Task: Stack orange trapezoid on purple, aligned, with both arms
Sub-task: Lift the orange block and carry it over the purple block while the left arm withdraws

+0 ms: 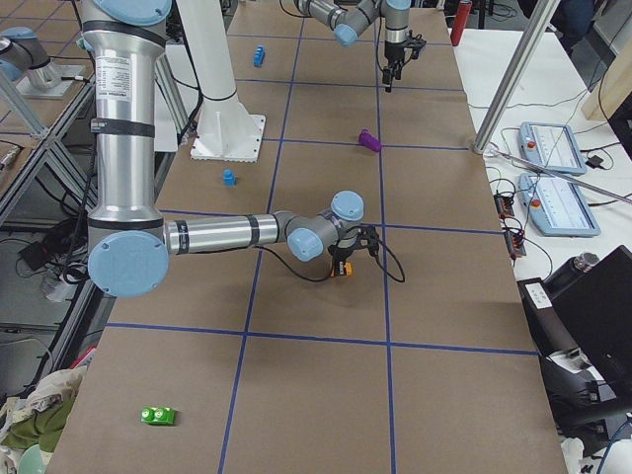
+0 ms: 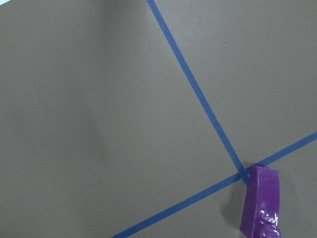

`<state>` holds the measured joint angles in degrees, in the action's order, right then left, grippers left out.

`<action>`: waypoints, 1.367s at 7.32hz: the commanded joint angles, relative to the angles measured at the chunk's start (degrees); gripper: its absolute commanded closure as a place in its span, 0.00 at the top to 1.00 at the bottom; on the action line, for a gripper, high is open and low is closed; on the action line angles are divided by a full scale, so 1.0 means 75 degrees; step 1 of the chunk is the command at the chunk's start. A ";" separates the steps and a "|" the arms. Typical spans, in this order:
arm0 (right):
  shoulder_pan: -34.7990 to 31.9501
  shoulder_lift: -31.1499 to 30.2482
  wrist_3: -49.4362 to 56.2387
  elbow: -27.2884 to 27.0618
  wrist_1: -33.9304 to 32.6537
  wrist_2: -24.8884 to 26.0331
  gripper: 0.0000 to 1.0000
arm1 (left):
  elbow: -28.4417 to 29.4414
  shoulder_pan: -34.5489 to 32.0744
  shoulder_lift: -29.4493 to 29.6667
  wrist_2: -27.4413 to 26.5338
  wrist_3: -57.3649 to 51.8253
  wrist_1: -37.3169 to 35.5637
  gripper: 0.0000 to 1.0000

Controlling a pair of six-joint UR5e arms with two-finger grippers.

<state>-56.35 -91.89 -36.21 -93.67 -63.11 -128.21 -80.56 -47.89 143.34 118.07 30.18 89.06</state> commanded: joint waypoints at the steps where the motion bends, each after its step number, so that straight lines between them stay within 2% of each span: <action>1: -0.0604 0.0773 -0.0035 -0.0132 -0.0766 -0.0656 0.00 | -0.0307 -0.0175 -0.0464 0.0020 -0.0098 0.0008 1.00; 2: -0.0723 0.1568 -0.0117 -0.0399 -0.2014 -0.0752 0.00 | -0.0542 -0.0385 -0.0839 0.0020 -0.0458 -0.0004 1.00; 3: -0.0725 0.2690 -0.0152 -0.0587 -0.3558 -0.0718 0.00 | -0.0718 -0.0654 -0.1272 0.0031 -0.0915 -0.0016 1.00; 4: -0.0574 0.4024 -0.0849 -0.0496 -0.4803 -0.0660 0.00 | -0.0720 -0.1028 -0.1671 0.0217 -0.1441 -0.0004 1.00; 5: -0.0097 0.4965 -0.2410 -0.0333 -0.5059 -0.0509 0.00 | -0.0766 -0.1450 -0.2197 0.0463 -0.2085 -0.0004 1.00; 7: 0.1016 0.7016 -0.4947 0.1149 -0.5039 0.0310 0.00 | -0.1047 -0.2725 -0.3764 0.0838 -0.4143 0.0019 1.00; 8: 0.1451 0.7698 -0.5862 0.1760 -0.5027 0.0638 0.00 | -0.1036 -0.3334 -0.4306 0.0991 -0.5093 0.0008 1.00; 10: 0.2039 0.7904 -0.7480 0.2012 -0.4841 0.1154 0.00 | -0.1036 -0.4088 -0.4848 0.1028 -0.6130 -0.0004 1.00</action>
<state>-43.93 -34.22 -84.27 -80.37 -100.45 -122.14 -88.28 -75.02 109.75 125.46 -10.70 89.10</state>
